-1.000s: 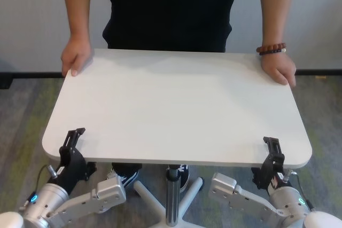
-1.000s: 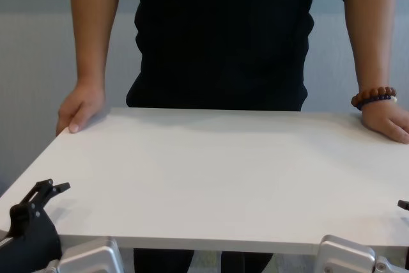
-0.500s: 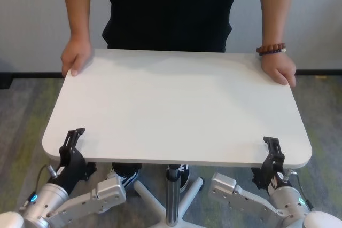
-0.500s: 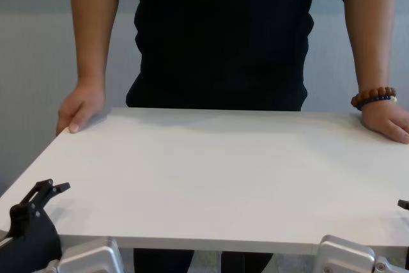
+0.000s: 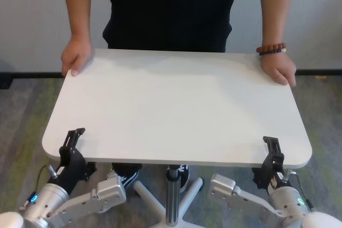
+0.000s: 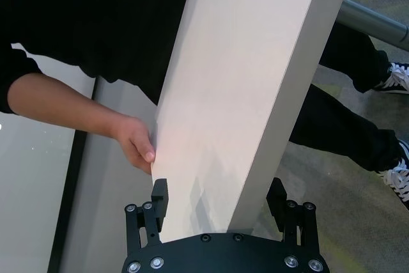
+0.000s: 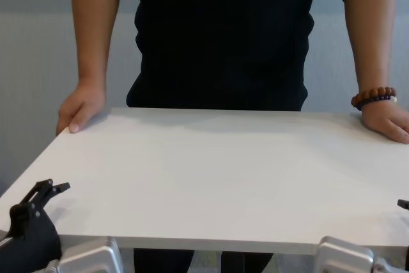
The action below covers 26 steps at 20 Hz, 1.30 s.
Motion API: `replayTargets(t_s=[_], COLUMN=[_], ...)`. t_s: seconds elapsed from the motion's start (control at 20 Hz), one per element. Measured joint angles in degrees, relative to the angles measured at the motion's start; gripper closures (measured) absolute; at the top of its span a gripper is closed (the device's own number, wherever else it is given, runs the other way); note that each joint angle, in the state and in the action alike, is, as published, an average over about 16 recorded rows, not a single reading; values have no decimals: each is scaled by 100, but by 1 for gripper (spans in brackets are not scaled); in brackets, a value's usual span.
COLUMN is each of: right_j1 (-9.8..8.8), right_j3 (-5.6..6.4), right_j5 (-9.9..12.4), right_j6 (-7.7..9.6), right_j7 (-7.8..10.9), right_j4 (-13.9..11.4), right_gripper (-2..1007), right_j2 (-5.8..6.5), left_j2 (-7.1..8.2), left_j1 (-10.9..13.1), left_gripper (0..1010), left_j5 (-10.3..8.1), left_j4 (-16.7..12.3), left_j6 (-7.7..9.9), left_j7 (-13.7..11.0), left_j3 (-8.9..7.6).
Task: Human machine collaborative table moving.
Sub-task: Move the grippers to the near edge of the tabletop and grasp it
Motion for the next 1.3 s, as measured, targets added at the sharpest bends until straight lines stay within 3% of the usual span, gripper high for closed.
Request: replayTargets(t_s=[0.55, 1.0, 1.3], right_j1=[-28, -73, -66], right_j3=[-30, 36, 28], right_j5=[-353, -374, -371], right_j6=[76, 20, 30], right_j7=[-192, -292, -261], right_j4=[80, 104, 104], right_gripper=[5, 5, 5], right_j2=[-71, -124, -120], left_j2=[0, 0, 0], left_j1=[0, 0, 0], left_gripper=[10, 10, 10], left_j5=[0, 0, 0], left_j4=[0, 0, 0], left_j6=[0, 1, 1], left_j7=[0, 0, 0], left_j3=[0, 0, 0])
